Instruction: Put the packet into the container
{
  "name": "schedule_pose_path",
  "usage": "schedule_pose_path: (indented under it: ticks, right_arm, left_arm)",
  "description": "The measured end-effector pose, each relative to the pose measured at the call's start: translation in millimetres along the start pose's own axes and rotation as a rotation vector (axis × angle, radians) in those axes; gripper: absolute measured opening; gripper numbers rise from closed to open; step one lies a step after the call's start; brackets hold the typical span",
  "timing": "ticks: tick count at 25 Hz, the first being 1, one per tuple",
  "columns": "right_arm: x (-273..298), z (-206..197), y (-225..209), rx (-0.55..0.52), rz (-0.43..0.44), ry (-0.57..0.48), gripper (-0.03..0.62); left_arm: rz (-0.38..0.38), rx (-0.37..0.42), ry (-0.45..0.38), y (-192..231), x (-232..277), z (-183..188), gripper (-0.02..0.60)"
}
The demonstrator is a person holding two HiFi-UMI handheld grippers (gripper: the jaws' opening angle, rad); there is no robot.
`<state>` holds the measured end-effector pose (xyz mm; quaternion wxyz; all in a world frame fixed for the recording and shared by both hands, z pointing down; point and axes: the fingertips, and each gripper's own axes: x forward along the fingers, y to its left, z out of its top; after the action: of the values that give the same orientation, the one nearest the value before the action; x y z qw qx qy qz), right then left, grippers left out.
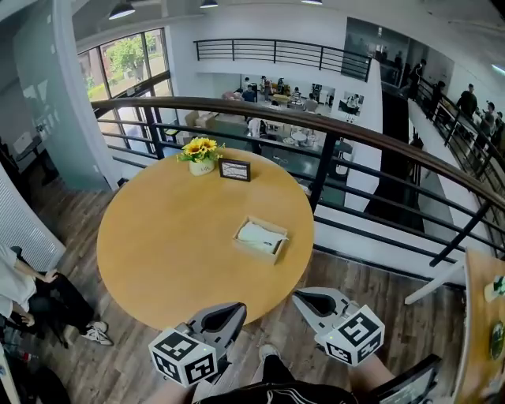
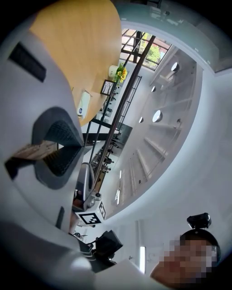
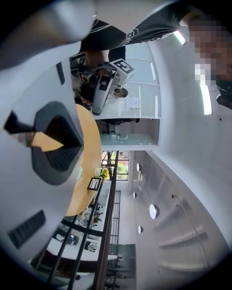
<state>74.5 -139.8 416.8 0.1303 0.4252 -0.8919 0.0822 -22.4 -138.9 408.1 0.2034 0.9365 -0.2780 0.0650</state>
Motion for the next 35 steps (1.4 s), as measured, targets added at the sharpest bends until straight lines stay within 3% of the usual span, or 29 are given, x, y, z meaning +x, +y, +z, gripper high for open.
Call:
schedule_pose_path:
  ticks: [8, 20, 35]
  right_arm:
    - [-22, -2, 61, 0.070, 0.065, -0.076, 0.006]
    - [-35, -16, 99, 0.048, 0.083, -0.064, 0.005]
    - [-44, -25, 105, 0.062, 0.079, -0.061, 0.005]
  left_arm:
    - [-0.033, 0.100, -0.015, -32, -33, 2, 0.006]
    - [-0.056, 0.107, -0.011, -57, -54, -15, 0.006]
    - [-0.052, 0.095, 0.008, -65, -56, -28, 0.006]
